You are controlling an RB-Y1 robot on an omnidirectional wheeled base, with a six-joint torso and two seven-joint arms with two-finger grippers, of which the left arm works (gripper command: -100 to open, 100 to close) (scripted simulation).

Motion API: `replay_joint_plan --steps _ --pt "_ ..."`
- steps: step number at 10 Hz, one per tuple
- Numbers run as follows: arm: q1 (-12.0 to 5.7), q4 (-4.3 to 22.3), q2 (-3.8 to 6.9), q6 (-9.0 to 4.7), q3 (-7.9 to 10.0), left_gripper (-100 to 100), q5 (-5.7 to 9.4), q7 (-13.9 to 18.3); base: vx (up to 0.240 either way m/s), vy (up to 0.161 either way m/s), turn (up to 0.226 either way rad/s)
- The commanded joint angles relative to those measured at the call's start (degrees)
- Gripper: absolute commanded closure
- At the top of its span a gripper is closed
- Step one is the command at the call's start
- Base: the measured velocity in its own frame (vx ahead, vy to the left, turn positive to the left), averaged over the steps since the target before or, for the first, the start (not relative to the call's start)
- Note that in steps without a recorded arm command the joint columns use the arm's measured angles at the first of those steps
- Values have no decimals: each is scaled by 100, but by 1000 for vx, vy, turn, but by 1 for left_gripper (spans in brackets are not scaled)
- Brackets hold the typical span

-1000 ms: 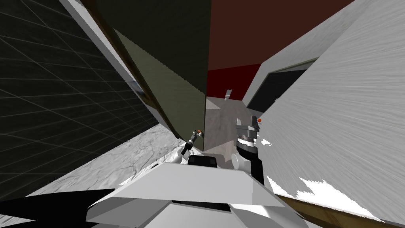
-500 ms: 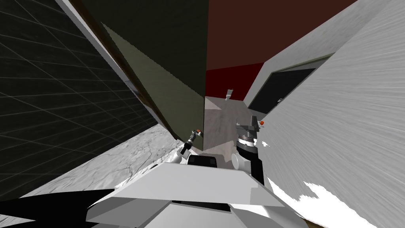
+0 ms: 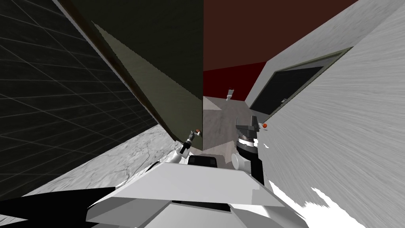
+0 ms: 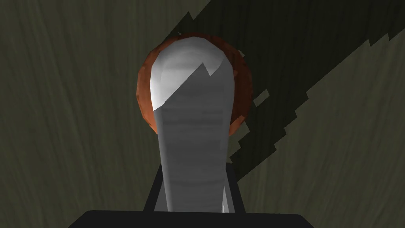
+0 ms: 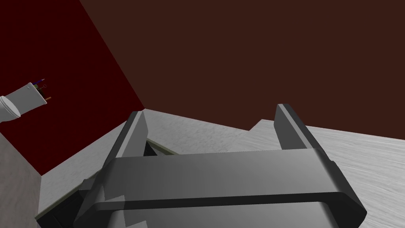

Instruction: Push the door open

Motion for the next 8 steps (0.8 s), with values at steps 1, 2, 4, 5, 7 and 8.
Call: replay_joint_plan --steps 1,2,4,5,7,8 --pt "137 -286 68 157 6 100 -4 15 -11 10 -15" --pt "137 -361 68 157 6 100 -4 15 -22 17 -14" --pt "132 -345 74 166 145 100 62 -52 80 -107 69" --pt "132 -345 74 166 145 100 62 -52 64 -67 30" --pt "127 -329 73 175 285 100 129 -119 103 -92 42" --pt "127 -329 73 175 285 100 129 -119 82 -77 27"
